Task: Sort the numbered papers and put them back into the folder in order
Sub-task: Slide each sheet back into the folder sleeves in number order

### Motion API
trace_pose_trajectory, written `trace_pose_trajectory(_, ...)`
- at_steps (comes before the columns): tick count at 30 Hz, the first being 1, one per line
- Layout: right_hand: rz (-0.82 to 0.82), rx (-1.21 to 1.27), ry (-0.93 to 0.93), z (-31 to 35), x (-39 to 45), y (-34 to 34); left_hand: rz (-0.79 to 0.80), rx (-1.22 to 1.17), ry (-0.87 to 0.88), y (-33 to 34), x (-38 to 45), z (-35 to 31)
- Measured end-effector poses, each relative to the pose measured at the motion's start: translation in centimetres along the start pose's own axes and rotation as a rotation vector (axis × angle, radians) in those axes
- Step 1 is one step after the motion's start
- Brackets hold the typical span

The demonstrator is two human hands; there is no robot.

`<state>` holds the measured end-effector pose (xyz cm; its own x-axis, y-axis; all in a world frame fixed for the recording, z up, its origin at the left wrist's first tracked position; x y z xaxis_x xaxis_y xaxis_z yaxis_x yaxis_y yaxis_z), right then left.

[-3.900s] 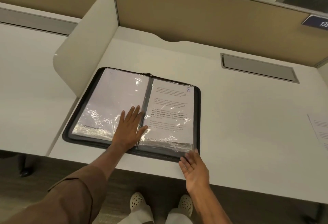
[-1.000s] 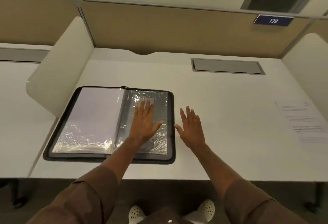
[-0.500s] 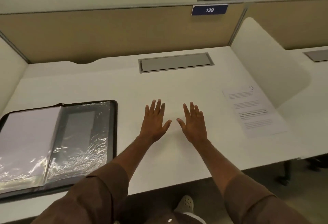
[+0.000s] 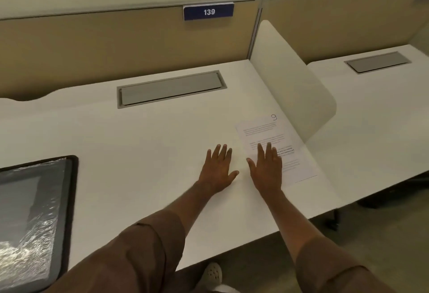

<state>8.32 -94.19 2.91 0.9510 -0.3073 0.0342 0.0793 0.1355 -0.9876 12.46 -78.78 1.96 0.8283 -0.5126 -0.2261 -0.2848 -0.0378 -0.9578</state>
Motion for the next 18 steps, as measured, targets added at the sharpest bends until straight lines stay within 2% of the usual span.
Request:
trace_pose_trajectory(3, -0.003, -0.010, 0.082, -4.7, 1.1, 0.1, 0.056, 0.004, 0.022, 1.3, 1.7, -3.1)
trace_pose_trajectory(9, 0.104, -0.036, 0.259, -11.6, 2.2, 1.4, 0.117, 0.025, 0.045, 3.4, 4.1, -6.6)
trace_pose_trajectory(12, 0.134, -0.032, 0.316, -13.1, 2.6, 1.8, 0.113, 0.036, 0.029, 4.0, 4.8, -7.1)
trace_pose_trajectory(18, 0.087, -0.058, 0.320, -13.9, 3.9, 0.7, 0.095, 0.088, 0.004, 3.6, 5.4, -7.5)
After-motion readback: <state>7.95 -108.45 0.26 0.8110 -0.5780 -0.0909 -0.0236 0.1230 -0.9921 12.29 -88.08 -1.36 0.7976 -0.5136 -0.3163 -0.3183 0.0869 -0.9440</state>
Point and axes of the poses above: each hand's wrist, its own x-axis towards the middle knuckle, its own y-axis out of the palm, z = x × y, the point moved 10 cm from there along x, towards the middle knuckle, and after that the axes turned 7 degrees about -y, right-handed, at the moved point
